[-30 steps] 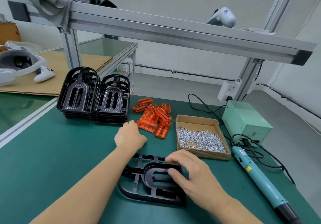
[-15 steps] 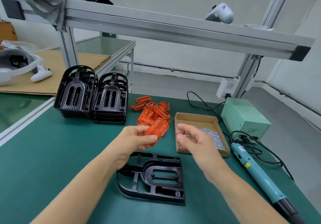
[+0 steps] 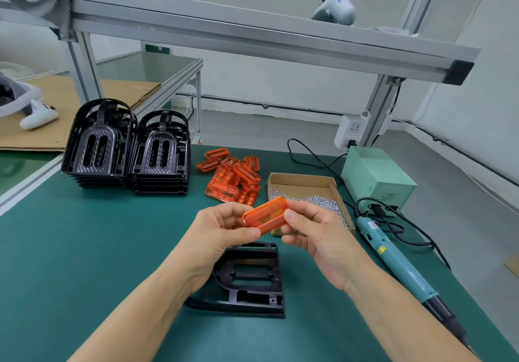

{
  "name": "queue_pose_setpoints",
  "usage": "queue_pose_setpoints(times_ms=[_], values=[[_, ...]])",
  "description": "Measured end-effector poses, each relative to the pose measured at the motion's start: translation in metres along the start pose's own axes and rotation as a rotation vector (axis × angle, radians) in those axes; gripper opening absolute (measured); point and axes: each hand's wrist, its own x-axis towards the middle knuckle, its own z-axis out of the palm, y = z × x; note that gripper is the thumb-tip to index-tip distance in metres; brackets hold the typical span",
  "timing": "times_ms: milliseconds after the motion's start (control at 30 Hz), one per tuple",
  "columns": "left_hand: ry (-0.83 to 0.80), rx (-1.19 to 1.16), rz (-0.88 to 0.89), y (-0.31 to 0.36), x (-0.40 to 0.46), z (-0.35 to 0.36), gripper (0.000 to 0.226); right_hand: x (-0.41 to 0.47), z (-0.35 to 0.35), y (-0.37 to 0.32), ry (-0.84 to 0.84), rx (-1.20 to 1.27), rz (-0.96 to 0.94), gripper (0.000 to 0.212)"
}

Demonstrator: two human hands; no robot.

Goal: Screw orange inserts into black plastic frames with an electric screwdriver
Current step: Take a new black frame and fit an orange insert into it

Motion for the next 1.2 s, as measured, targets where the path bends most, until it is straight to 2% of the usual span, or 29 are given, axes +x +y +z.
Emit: queue_pose_setpoints(times_ms=[67, 100, 167, 233, 300, 400, 500, 633, 767, 867, 1000, 1067, 1100, 1200], values=[[0.067, 0.080, 0.101, -0.002, -0.003, 0.004, 0.023, -0.001, -0.001, 0.000, 0.008, 0.031, 0.011, 0.019], [0.137, 0.211, 0.198, -0.005, -0.005, 0.006, 0.026, -0.002, -0.001, 0.001, 0.008, 0.057, 0.019, 0.018], [0.285, 0.588, 0.510, -0.008, -0.010, 0.011, 0.024, -0.003, 0.002, 0.002, -0.033, 0.130, 0.052, 0.020], [0.311, 0.882, 0.818, -0.012, -0.014, 0.018, 0.014, -0.006, 0.008, 0.004, -0.131, 0.133, 0.060, 0.026], [0.280, 1.024, 0.914, -0.018, -0.017, 0.023, 0.015, -0.007, 0.012, 0.006, -0.161, 0.109, 0.035, 0.028], [0.226, 1.000, 0.852, -0.021, -0.020, 0.023, 0.020, -0.006, 0.011, 0.008, -0.117, 0.078, 0.001, 0.018], [0.203, 0.712, 0.687, -0.017, -0.024, 0.021, 0.028, -0.007, 0.008, 0.005, -0.114, 0.007, -0.021, 0.019], [0.306, 0.350, 0.390, -0.004, -0.016, 0.020, 0.028, -0.007, 0.008, 0.003, -0.111, -0.087, -0.042, 0.020], [0.231, 0.043, 0.141, 0.003, -0.010, 0.018, 0.022, -0.006, 0.008, 0.000, -0.165, -0.164, -0.060, 0.021], [0.179, -0.061, 0.061, 0.003, -0.009, 0.016, 0.016, -0.006, 0.008, -0.003, -0.218, -0.263, -0.076, 0.023], [0.203, -0.062, 0.029, 0.001, -0.011, 0.014, 0.010, 0.002, 0.004, -0.001, -0.118, -0.433, -0.081, 0.013], [0.223, 0.011, 0.042, 0.000, -0.014, 0.007, 0.012, 0.005, -0.001, 0.000, -0.097, -0.462, -0.065, 0.007], [0.263, 0.131, 0.066, 0.000, -0.015, 0.001, 0.013, 0.006, -0.003, 0.001, -0.096, -0.490, -0.063, 0.009], [0.436, 0.734, 0.118, -0.002, -0.019, -0.021, 0.016, 0.008, -0.004, 0.007, -0.117, -0.602, -0.056, 0.014]])
